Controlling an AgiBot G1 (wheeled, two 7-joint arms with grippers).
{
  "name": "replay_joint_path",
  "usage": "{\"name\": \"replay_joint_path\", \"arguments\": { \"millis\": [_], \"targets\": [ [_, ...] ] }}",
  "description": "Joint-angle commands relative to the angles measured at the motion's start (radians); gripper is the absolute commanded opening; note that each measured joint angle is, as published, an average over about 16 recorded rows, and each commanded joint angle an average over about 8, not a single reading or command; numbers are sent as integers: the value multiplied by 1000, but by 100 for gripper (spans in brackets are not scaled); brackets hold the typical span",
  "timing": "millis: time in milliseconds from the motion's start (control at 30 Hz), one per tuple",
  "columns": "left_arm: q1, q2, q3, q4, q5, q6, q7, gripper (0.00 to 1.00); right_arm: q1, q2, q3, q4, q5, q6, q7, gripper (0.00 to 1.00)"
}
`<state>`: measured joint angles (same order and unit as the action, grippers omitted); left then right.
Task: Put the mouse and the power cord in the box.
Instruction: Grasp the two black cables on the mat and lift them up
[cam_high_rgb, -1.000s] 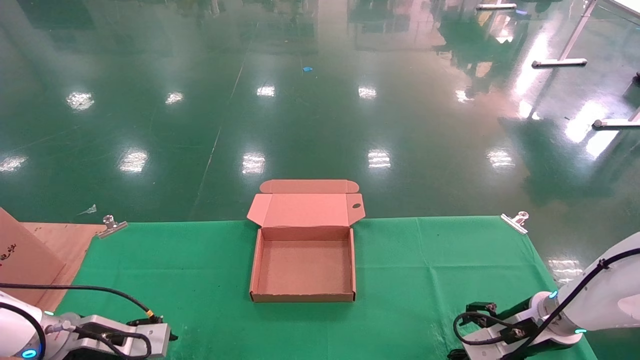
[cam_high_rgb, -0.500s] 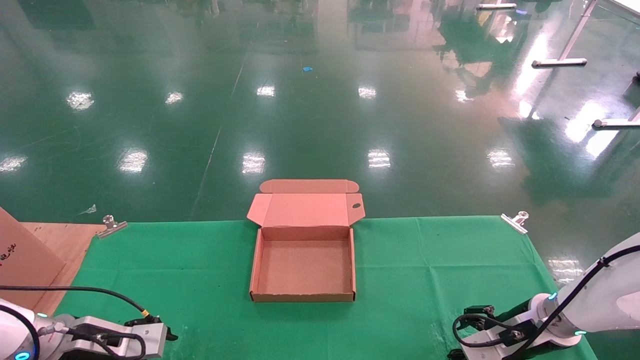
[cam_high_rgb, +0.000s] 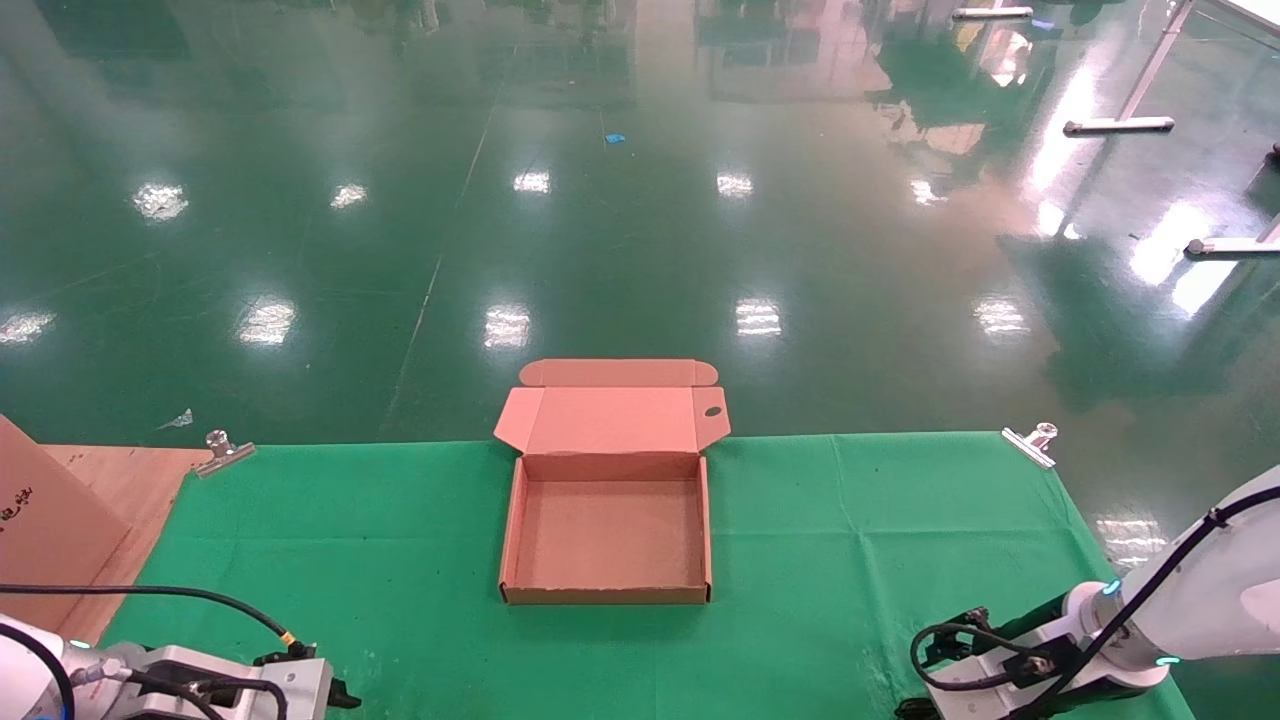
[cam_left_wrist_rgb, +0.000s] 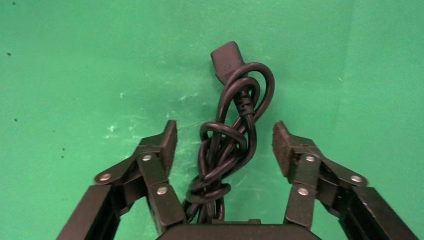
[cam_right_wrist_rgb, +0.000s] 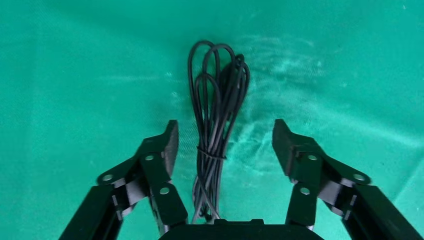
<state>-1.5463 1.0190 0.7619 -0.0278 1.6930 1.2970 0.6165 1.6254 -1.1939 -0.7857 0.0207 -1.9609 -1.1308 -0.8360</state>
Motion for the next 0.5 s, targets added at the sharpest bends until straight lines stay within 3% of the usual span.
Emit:
{"name": "replay_joint_path", "arguments": {
  "millis": [33,500],
  "targets": [
    [1,0,-1,4,-2,2,3,0,2,2,1,-3,1,4,-3,0],
    [-4,8,3,15,4,8,14,0,2,-3,5,-14,7,2,-15,0]
  ]
}}
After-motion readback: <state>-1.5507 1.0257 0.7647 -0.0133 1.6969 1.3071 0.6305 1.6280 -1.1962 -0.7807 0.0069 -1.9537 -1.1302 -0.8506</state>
